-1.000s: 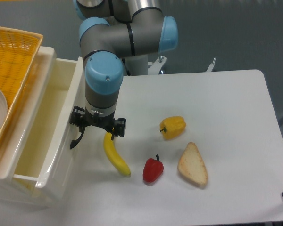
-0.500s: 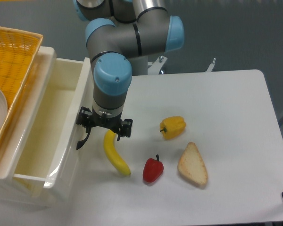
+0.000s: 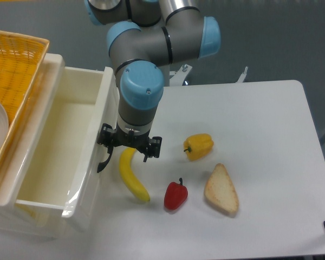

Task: Slide open the top white drawer
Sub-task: 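Pull the handle away from the cabinet, sliding the upper drawer out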

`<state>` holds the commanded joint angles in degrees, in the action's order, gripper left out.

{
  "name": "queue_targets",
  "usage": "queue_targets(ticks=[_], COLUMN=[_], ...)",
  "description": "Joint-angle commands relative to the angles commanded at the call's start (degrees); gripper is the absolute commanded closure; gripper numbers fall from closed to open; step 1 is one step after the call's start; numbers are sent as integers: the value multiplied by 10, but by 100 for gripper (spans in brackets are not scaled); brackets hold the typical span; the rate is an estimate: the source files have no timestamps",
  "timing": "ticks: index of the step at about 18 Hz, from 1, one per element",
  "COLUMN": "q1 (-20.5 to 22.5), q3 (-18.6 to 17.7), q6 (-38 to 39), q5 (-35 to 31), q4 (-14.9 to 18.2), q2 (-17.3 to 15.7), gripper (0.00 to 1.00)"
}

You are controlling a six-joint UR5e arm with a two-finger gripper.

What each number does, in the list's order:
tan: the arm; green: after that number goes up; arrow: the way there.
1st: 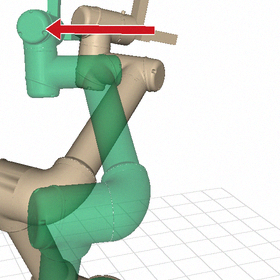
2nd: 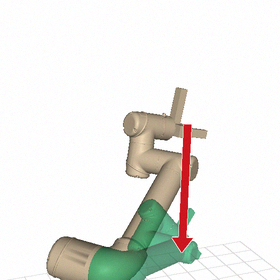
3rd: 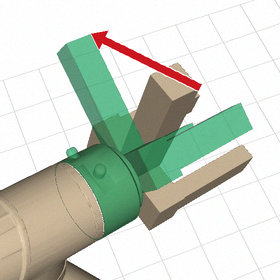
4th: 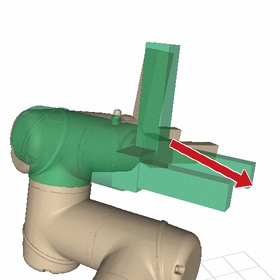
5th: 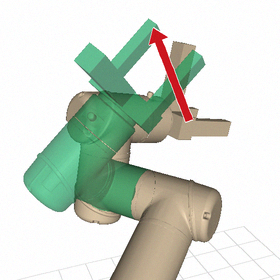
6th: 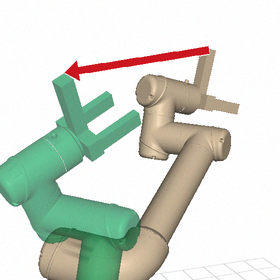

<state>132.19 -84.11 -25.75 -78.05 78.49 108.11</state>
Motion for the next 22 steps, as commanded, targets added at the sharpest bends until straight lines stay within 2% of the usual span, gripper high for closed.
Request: queue_targets(ticks=[22], q1=[29], q3=[3], q6=[-22], q5=[0], q4=[0], q2=[3], gripper=[0])
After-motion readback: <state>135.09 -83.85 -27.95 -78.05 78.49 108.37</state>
